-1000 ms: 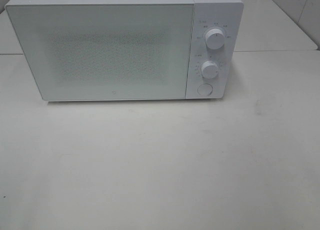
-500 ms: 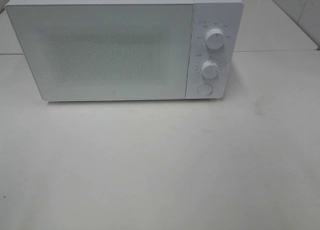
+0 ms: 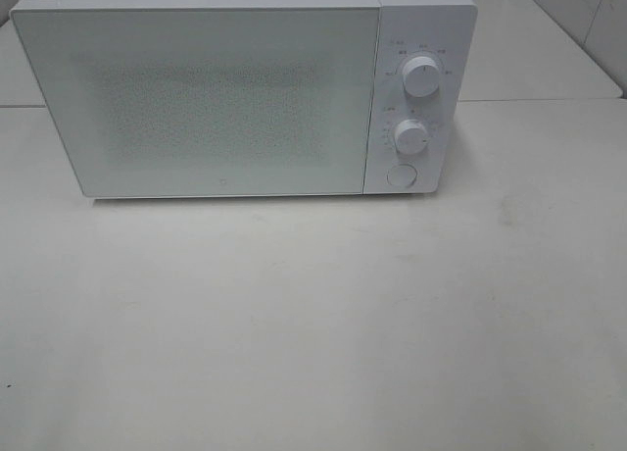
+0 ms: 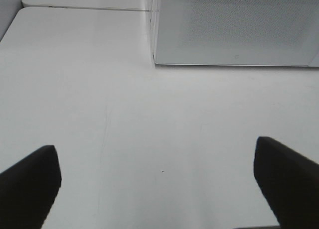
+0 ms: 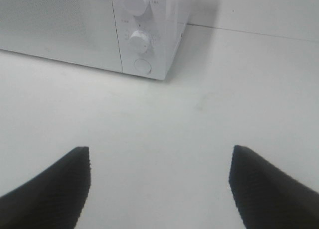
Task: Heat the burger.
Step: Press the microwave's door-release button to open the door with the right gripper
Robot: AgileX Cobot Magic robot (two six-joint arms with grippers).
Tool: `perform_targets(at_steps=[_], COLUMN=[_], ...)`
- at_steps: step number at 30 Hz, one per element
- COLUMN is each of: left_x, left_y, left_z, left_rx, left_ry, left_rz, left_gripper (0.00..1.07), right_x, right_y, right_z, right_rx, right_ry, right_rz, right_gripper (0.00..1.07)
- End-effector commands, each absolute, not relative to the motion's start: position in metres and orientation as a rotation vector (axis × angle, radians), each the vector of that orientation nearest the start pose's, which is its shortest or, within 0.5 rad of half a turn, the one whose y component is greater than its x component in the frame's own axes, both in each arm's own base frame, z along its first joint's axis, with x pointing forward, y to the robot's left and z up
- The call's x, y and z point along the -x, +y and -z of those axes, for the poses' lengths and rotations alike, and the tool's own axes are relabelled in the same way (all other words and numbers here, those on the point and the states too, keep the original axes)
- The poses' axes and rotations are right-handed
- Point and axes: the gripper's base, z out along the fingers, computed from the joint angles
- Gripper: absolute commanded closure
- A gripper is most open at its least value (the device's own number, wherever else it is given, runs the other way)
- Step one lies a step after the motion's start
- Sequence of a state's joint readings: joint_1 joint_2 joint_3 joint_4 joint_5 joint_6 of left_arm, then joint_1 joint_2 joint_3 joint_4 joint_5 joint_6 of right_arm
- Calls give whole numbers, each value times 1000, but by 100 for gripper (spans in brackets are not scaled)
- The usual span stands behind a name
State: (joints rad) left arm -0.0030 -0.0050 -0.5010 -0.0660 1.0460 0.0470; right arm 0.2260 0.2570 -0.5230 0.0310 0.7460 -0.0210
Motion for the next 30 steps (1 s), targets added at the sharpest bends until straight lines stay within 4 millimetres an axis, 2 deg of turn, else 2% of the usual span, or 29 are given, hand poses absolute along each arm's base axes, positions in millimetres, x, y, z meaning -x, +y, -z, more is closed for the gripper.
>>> perform_targets(at_steps=[1,2,4,5,6,10,11,13,14,16,18,19,20,26,30], left_x=[8,8,8,8,8,8,8,8,8,8,8,8,8,8,8], left_y=[-6,-6,-6,-6,-6,-6,-6,-6,-6,-6,-6,-6,-6,-6,-6], left_z=[-278,-278,-278,-278,-278,-278,-278,-278,-278,-278,-278,-278,-278,-278,-278], left_rx=[-48,-48,-48,-48,-48,-48,-48,-48,-48,-48,-48,-48,-48,-48,-48], left_ry=[1996,1996,1996,1996,1996,1996,1996,1996,1996,1996,1996,1996,1996,1996,1996], left_rz=[53,53,53,53,53,53,53,53,53,53,53,53,53,53,53], left_gripper=[9,9,9,9,9,9,9,9,9,9,9,9,9,9,9], right_x=[-66,-66,-82,-82,-94,-110,-122,-126,-139,-143,-158,-158,-167,-190,-196], right_y=[16,16,20,20,22,26,28,29,32,33,36,36,38,42,43], right_z=[-303,-303,-299,-299,-298,-298,-295,-294,-290,-288,-283,-283,-280,-267,-256], right_rx=[218,218,213,213,210,205,202,202,201,200,198,198,195,184,170], right_ry=[1934,1934,1924,1924,1914,1892,1885,1884,1902,1900,1901,1901,1893,1828,1785], right_rz=[-170,-170,-169,-169,-169,-169,-168,-168,-167,-167,-165,-165,-164,-163,-166], right_gripper=[32,32,32,32,32,32,32,32,32,32,32,32,32,32,32])
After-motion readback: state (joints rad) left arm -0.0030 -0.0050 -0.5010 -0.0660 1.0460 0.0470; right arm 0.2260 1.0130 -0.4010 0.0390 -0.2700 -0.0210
